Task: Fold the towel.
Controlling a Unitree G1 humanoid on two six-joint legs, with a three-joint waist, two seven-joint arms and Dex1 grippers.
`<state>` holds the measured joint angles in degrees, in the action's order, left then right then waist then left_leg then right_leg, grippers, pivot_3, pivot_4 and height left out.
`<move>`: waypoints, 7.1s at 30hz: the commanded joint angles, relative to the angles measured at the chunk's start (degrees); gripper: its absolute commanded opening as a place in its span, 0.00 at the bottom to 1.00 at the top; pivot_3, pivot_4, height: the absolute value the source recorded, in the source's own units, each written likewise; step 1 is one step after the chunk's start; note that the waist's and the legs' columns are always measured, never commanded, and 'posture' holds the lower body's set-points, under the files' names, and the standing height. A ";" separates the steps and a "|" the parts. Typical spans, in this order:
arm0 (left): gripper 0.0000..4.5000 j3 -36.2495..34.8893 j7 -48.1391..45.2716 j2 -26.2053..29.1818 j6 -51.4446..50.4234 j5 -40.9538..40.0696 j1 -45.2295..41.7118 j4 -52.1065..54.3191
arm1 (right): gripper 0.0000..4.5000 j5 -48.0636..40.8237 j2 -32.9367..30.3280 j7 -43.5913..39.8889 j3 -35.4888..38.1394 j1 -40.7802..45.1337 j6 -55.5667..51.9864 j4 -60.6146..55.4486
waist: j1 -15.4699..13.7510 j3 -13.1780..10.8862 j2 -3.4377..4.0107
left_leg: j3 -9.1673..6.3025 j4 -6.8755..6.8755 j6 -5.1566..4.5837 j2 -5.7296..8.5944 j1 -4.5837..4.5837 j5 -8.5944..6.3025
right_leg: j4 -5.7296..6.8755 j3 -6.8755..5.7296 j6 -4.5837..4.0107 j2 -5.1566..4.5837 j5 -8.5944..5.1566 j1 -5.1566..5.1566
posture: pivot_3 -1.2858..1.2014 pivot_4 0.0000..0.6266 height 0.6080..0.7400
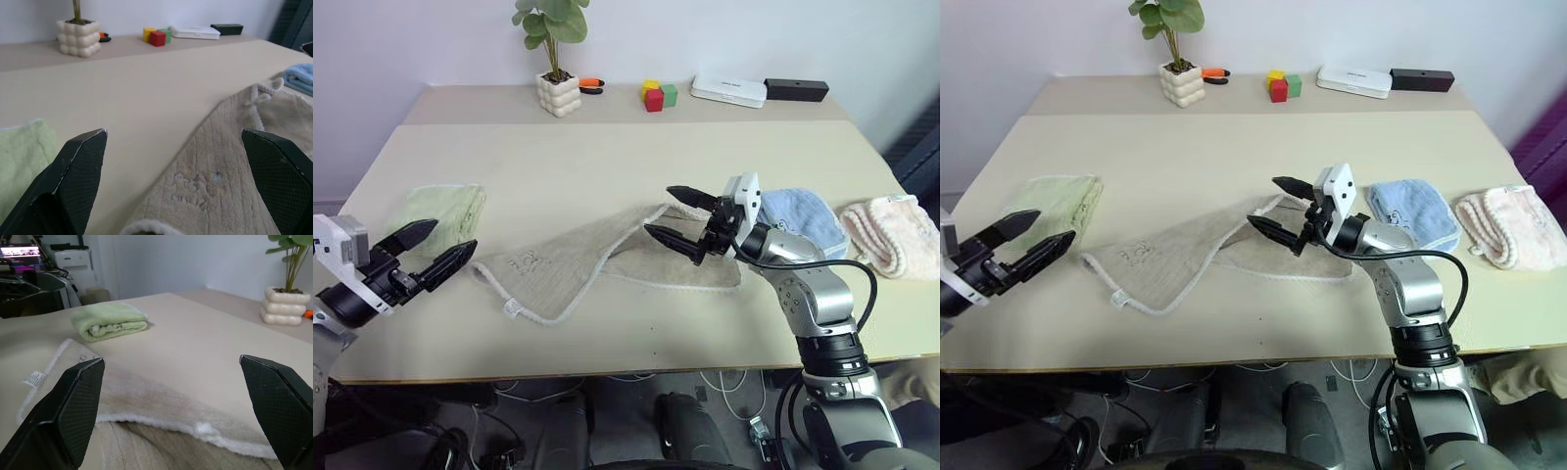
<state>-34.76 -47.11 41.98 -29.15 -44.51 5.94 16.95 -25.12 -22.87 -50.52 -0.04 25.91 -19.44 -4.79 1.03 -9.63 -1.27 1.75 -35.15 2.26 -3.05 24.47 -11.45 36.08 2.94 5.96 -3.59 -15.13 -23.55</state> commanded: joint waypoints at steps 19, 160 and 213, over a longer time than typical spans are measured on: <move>1.00 5.43 0.52 -3.23 2.16 0.69 -3.77 1.05 | 1.00 1.30 -1.97 -0.99 1.42 3.54 5.42 4.09 | -0.10 0.00 0.00 | 0.00 -0.02 -0.01 0.01 -0.01 0.00 | 0.02 0.00 0.01 0.02 0.00 0.02 | 0.52 0.24 1.00; 0.00 8.58 -17.04 0.88 18.38 5.88 -7.55 -10.61 | 0.01 48.18 -16.53 18.92 -15.68 21.68 48.85 50.85 | 0.18 0.02 0.10 | -0.01 -0.08 -0.04 0.00 -0.06 0.03 | 0.11 0.02 0.05 0.10 0.01 0.07 | 0.52 0.24 1.00; 0.00 17.28 -33.43 4.45 57.99 20.70 -36.24 -61.61 | 0.01 25.43 -33.21 -10.65 -8.15 5.82 30.63 16.92 | 0.89 -0.12 0.17 | 0.19 -0.95 -0.07 0.03 0.73 0.04 | 1.10 0.01 0.85 0.01 0.32 -0.81 | 0.52 0.24 1.00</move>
<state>-15.55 -79.71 45.40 30.14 -21.91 -31.17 -47.02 3.57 -54.61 -57.49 -9.93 33.29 15.65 17.12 1.92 -9.75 -1.10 1.94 -36.11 2.18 -3.04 25.20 -11.42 37.18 2.94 6.81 -3.57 -14.82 -24.36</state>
